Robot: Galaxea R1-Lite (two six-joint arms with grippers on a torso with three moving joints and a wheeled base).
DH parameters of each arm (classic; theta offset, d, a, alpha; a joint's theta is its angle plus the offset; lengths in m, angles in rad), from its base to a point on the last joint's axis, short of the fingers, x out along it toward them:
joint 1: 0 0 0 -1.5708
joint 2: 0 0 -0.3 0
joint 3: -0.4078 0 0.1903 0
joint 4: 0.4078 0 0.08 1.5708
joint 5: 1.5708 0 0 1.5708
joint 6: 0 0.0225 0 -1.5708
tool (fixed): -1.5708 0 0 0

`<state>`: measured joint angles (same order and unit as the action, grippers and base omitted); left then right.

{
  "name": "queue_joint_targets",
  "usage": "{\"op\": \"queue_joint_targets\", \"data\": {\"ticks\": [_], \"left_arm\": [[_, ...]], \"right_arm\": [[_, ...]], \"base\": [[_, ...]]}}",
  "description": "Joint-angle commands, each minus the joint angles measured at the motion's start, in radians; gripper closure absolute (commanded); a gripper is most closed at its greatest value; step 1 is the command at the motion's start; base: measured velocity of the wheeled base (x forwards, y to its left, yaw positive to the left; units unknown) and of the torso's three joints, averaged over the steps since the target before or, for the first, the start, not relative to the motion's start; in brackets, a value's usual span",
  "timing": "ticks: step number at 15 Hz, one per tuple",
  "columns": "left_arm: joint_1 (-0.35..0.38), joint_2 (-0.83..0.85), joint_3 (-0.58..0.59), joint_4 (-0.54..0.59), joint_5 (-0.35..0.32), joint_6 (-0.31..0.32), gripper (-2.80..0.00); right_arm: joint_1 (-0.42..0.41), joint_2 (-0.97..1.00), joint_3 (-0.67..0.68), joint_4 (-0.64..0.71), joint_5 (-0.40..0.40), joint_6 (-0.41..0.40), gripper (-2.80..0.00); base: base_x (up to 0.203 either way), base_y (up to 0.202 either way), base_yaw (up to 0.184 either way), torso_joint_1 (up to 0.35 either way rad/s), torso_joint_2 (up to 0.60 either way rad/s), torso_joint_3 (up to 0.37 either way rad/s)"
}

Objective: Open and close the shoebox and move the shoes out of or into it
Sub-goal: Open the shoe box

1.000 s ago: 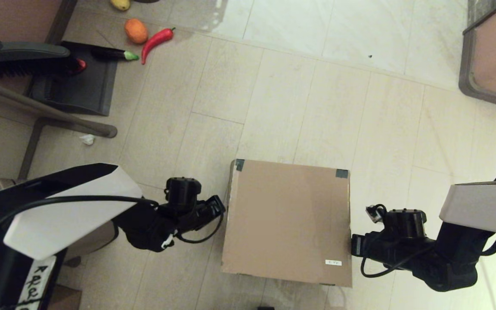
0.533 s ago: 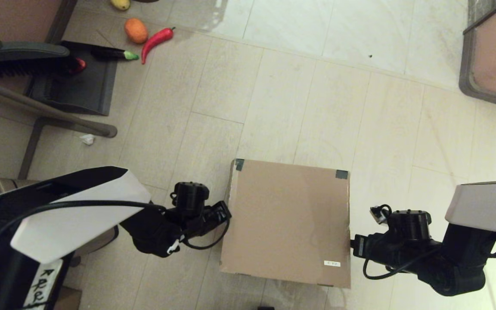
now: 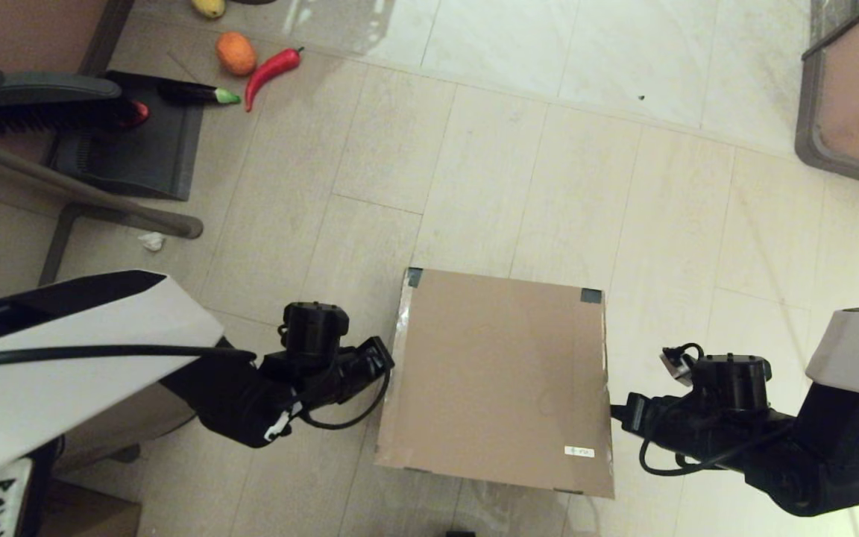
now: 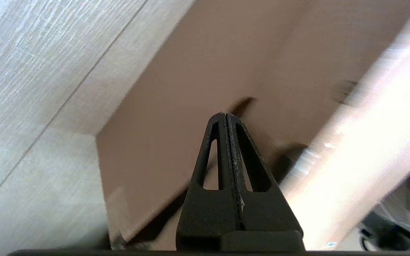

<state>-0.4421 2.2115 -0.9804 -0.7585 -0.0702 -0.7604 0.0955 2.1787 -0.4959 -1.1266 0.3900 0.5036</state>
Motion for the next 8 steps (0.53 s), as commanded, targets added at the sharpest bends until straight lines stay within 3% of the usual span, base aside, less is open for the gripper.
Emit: {"op": "queue_joint_targets", "data": {"ticks": [1,8], "left_arm": [[0.000,-0.065,0.030,-0.004,0.002,-0.008,0.00],[-0.001,-0.126,0.073,0.002,0.003,-0.010,0.00]], "right_arm": [[0.000,-0.035,0.017,-0.007,0.018,0.008,0.00],[0.001,-0.103,0.039,-0.002,0.044,0.056,0.00]], "base": [[0.000,0.000,0.000,0.000,0.00,0.000],[0.000,0.000,0.000,0.000,0.00,0.000]]}}
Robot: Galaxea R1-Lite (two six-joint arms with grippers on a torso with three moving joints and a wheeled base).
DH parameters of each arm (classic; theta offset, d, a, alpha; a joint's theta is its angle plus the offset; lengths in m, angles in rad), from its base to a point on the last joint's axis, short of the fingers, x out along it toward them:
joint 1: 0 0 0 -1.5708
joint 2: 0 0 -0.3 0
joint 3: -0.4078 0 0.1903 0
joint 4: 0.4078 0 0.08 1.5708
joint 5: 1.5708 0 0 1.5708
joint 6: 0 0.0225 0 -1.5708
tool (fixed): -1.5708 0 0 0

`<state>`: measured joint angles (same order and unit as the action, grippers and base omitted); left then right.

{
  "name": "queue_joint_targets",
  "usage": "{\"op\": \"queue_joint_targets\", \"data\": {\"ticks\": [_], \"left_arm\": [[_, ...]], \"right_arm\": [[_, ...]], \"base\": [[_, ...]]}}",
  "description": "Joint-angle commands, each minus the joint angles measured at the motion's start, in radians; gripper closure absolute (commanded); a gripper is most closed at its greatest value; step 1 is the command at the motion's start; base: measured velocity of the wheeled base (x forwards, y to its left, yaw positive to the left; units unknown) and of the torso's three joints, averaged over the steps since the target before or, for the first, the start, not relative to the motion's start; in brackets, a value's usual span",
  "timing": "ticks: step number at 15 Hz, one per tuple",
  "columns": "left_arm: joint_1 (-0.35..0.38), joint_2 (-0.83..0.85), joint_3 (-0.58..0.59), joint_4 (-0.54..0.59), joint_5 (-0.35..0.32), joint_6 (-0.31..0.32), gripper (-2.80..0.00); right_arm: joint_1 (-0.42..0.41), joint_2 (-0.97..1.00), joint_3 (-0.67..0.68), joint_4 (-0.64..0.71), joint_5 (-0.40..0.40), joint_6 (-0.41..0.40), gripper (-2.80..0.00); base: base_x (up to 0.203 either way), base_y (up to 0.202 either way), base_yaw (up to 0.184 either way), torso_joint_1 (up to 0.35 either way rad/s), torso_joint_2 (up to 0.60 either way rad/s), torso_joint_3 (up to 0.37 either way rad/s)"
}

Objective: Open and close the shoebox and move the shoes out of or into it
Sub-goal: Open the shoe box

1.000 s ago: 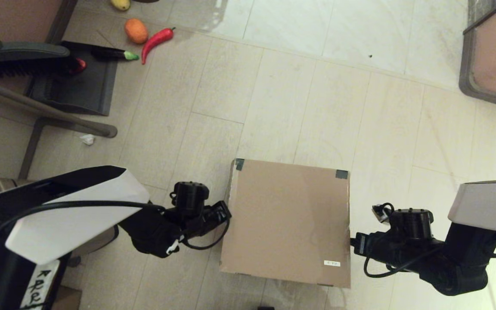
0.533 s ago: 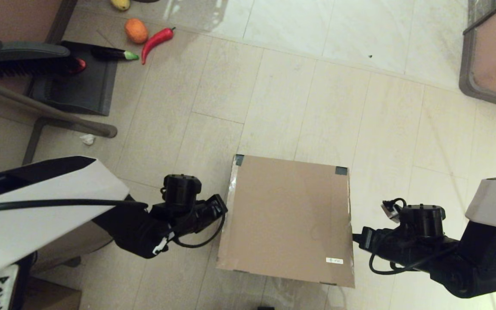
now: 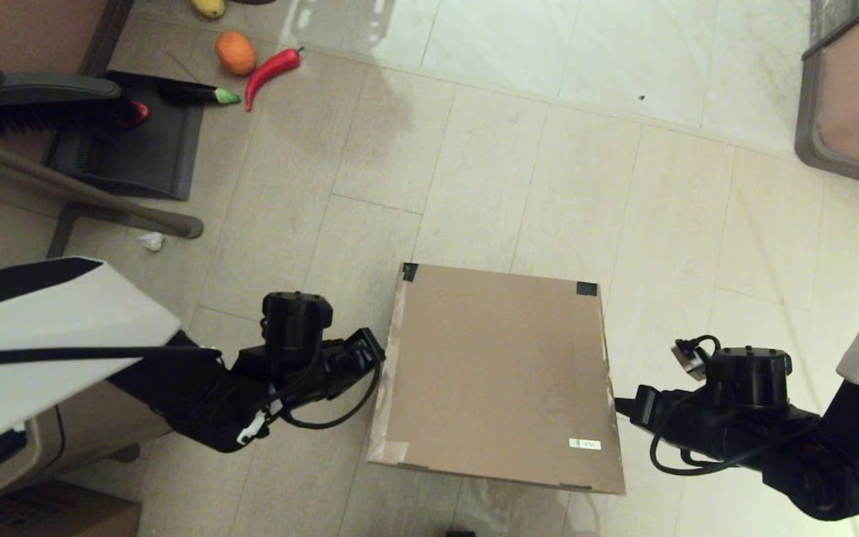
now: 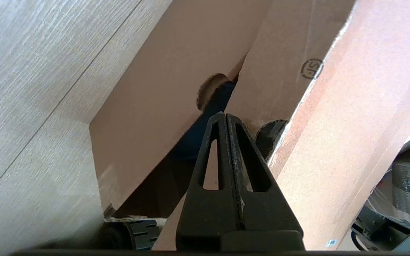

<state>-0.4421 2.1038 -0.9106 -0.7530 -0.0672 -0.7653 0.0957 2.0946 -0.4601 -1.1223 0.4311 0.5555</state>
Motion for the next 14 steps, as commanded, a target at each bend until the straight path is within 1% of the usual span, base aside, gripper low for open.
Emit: {"op": "queue_joint_targets", "data": {"ticks": [1,3,6,11,14], "left_arm": [[-0.002,-0.028,0.004,-0.001,0.000,-0.005,0.00],[-0.006,-0.049,0.003,0.010,0.000,-0.014,0.00],[-0.015,-0.073,0.001,0.030,0.000,-0.056,0.00],[-0.032,-0.080,-0.009,0.039,0.001,-0.060,0.00],[-0.035,-0.092,-0.010,0.043,0.001,-0.061,0.00]], "right_arm": [[0.001,-0.027,0.007,-0.007,0.005,0.004,0.00],[0.001,-0.044,0.014,-0.005,0.009,0.006,0.00],[0.001,-0.057,0.026,-0.005,0.009,0.006,0.00],[0.001,-0.086,0.026,0.006,0.009,0.022,0.00],[-0.001,-0.117,0.018,0.053,0.022,0.023,0.00]], "base": [[0.000,0.000,0.000,0.000,0.00,0.000],[0.000,0.000,0.000,0.000,0.00,0.000],[0.000,0.000,0.000,0.000,0.00,0.000],[0.000,0.000,0.000,0.000,0.00,0.000],[0.000,0.000,0.000,0.000,0.00,0.000]]}}
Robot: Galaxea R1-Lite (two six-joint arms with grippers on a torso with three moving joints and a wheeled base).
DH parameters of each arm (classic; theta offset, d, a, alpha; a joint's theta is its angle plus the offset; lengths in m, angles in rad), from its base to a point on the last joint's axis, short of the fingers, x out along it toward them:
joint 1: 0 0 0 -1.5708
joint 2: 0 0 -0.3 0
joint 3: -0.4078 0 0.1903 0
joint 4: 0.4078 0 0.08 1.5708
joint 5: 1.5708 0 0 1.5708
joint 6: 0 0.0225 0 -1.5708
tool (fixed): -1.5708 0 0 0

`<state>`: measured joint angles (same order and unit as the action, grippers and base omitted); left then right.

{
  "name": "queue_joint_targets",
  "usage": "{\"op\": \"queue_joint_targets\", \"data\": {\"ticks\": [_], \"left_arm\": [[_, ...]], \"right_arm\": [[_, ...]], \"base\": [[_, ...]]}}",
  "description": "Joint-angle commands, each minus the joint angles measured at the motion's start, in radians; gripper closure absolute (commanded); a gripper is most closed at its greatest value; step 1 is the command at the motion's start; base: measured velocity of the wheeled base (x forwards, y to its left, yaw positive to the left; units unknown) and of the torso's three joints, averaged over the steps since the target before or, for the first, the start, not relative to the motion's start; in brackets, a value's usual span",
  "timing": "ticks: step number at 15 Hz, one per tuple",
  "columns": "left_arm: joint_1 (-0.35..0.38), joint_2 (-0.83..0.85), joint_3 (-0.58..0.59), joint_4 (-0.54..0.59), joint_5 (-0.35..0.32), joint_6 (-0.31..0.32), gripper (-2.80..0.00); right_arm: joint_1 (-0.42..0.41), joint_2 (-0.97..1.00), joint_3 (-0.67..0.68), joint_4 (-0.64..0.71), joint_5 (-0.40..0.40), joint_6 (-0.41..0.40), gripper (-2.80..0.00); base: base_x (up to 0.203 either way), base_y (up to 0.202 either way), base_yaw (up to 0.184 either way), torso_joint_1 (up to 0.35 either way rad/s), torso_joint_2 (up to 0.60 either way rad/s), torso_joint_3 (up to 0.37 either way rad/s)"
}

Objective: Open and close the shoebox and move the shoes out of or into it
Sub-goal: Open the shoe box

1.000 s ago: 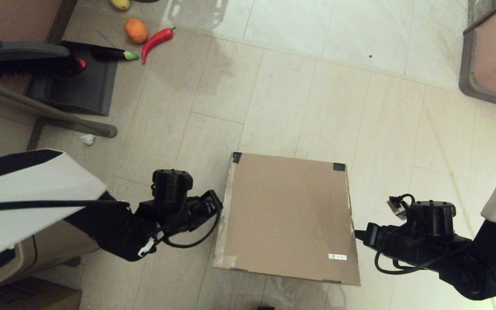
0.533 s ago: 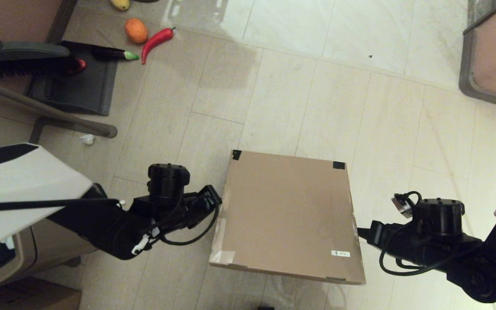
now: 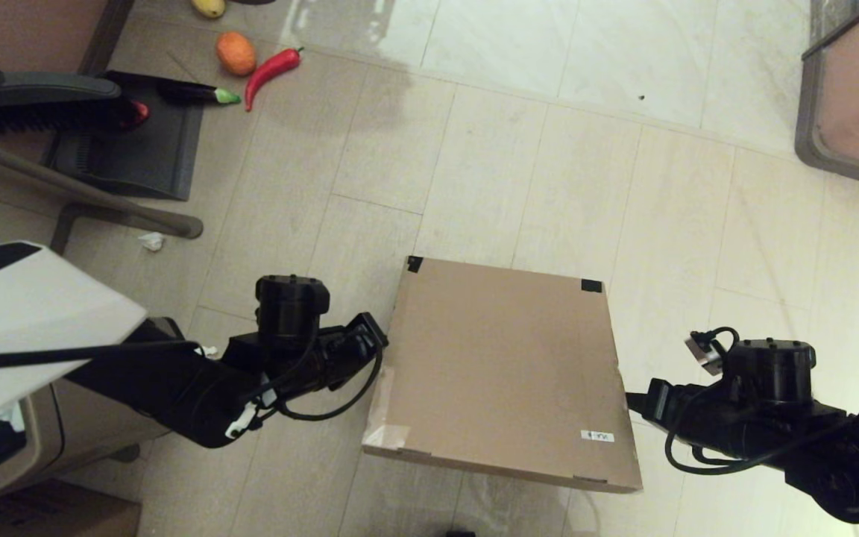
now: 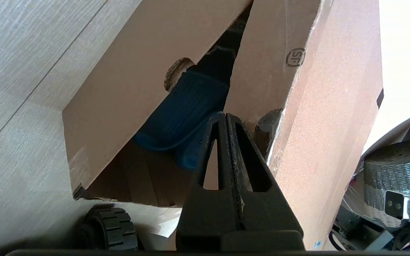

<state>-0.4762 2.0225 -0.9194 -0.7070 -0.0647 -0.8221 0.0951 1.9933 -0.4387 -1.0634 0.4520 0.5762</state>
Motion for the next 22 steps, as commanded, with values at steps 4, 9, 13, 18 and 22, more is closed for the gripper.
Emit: {"op": "queue_joint_targets", "data": {"ticks": [4,9,13,18,22], "left_arm": [[0.001,-0.052,0.000,0.027,0.000,-0.008,0.00],[0.001,-0.064,-0.004,0.037,0.000,-0.026,0.00],[-0.001,-0.068,-0.024,0.061,0.000,-0.026,0.00],[0.005,-0.092,-0.042,0.092,0.020,-0.030,0.00],[0.006,-0.105,-0.047,0.104,0.037,-0.057,0.00]], "right_arm": [[0.001,-0.034,-0.004,0.016,0.033,0.029,0.00],[0.010,-0.033,0.008,0.017,0.050,0.022,0.00],[0.032,-0.034,0.003,0.016,0.051,0.011,0.00],[0.034,-0.071,0.005,0.041,0.061,0.022,0.00],[0.034,-0.119,0.010,0.080,0.103,0.046,0.00]], "base": [[0.000,0.000,0.000,0.000,0.00,0.000],[0.000,0.000,0.000,0.000,0.00,0.000],[0.000,0.000,0.000,0.000,0.00,0.000],[0.000,0.000,0.000,0.000,0.00,0.000],[0.000,0.000,0.000,0.000,0.00,0.000]]}}
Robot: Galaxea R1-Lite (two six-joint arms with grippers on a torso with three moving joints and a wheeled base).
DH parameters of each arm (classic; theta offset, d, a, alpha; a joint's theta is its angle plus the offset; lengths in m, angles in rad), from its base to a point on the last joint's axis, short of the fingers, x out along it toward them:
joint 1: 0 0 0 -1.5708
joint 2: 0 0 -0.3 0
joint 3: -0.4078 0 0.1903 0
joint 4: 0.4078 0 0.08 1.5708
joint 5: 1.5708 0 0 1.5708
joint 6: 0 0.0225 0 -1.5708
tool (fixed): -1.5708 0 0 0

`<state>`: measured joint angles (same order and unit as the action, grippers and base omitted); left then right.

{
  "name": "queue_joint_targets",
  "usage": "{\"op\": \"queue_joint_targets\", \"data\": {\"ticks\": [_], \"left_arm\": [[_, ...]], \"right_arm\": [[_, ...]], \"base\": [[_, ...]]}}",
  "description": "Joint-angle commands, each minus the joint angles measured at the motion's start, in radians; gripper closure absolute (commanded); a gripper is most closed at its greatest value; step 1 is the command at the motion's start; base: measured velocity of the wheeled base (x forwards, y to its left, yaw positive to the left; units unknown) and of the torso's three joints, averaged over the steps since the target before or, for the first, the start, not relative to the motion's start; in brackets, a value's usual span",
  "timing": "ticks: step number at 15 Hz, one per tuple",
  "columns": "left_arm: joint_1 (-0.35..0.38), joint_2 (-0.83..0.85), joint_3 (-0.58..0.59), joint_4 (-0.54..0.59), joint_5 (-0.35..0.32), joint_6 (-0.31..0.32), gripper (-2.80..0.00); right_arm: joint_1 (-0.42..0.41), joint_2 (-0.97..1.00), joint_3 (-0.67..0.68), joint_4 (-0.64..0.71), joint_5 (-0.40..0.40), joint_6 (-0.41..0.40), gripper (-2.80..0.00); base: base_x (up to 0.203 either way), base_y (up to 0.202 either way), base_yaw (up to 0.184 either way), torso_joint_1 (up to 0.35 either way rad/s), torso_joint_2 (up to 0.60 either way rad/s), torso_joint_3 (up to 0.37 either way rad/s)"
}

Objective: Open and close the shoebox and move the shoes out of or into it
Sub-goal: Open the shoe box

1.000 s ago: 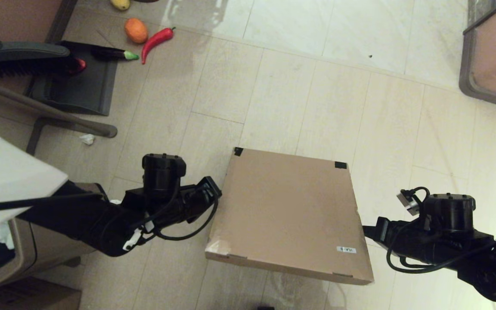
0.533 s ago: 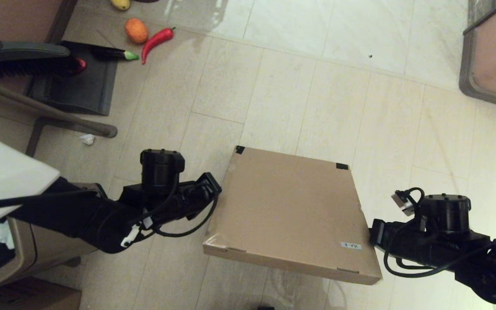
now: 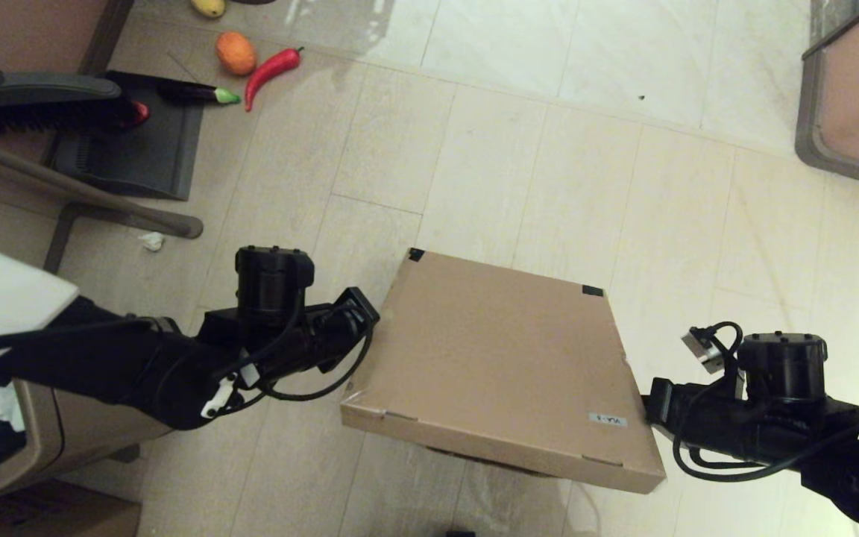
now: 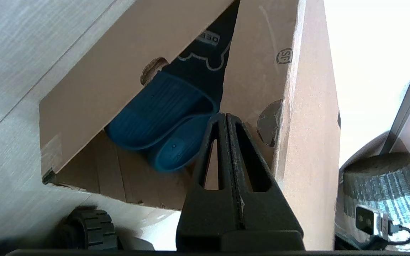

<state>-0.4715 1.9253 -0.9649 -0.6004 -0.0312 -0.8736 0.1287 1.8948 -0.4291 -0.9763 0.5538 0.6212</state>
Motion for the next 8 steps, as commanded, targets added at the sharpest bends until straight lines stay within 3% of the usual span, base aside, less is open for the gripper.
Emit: {"op": "queue_joint_targets", "data": {"ticks": [1,4,8], "left_arm": [[0.004,-0.008,-0.003,-0.002,0.005,-0.005,0.00],[0.005,-0.006,-0.006,-0.002,0.008,-0.005,0.00],[0.010,-0.005,-0.017,-0.002,0.011,-0.005,0.00]], "right_arm": [[0.000,-0.035,0.001,0.004,0.023,0.026,0.00],[0.000,-0.081,0.000,0.063,0.096,0.049,0.00],[0.000,-0.101,0.002,0.085,0.120,0.067,0.00]], "base": [[0.000,0.000,0.000,0.000,0.00,0.000],[0.000,0.000,0.000,0.000,0.00,0.000],[0.000,0.000,0.000,0.000,0.00,0.000]]}}
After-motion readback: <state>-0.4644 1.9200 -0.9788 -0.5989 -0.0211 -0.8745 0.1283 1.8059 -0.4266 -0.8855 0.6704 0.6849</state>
